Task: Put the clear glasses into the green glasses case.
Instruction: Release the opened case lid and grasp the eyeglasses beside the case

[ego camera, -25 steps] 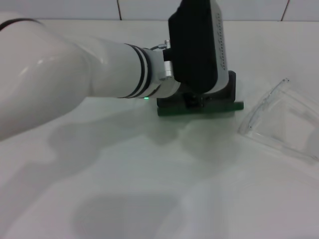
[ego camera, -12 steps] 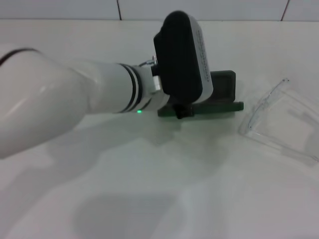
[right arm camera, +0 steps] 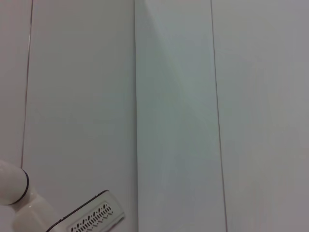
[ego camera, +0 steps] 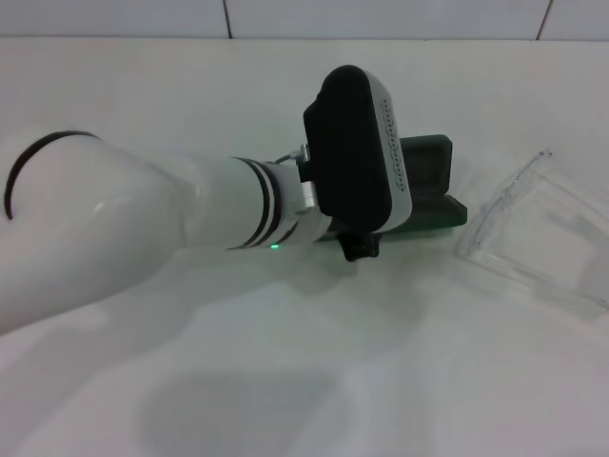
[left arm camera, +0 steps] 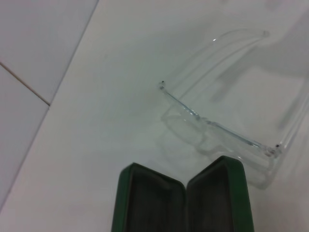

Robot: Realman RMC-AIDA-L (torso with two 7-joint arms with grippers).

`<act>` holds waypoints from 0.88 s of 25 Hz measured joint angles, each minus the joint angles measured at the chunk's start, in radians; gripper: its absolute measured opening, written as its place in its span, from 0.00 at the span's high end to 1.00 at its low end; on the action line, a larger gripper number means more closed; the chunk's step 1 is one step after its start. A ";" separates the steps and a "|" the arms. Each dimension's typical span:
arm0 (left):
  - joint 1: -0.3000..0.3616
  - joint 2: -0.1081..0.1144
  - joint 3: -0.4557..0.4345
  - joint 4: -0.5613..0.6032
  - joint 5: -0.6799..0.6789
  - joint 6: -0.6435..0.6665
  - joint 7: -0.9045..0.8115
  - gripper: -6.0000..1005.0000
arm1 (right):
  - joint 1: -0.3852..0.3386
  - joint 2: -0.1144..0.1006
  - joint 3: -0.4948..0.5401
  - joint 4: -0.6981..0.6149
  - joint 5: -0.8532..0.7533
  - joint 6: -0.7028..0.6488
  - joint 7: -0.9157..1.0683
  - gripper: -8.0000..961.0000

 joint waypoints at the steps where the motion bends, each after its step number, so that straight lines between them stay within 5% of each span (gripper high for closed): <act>1: 0.002 0.000 0.002 -0.002 -0.006 0.001 0.000 0.96 | 0.000 0.000 0.000 0.000 0.000 0.000 0.000 0.09; 16: 0.066 0.006 0.017 0.100 -0.059 0.121 0.004 0.96 | 0.021 -0.001 -0.023 0.000 -0.003 0.003 0.005 0.09; 22: 0.104 0.007 -0.105 0.256 -0.172 0.327 0.010 0.96 | 0.057 0.003 -0.160 -0.119 -0.100 0.089 0.140 0.09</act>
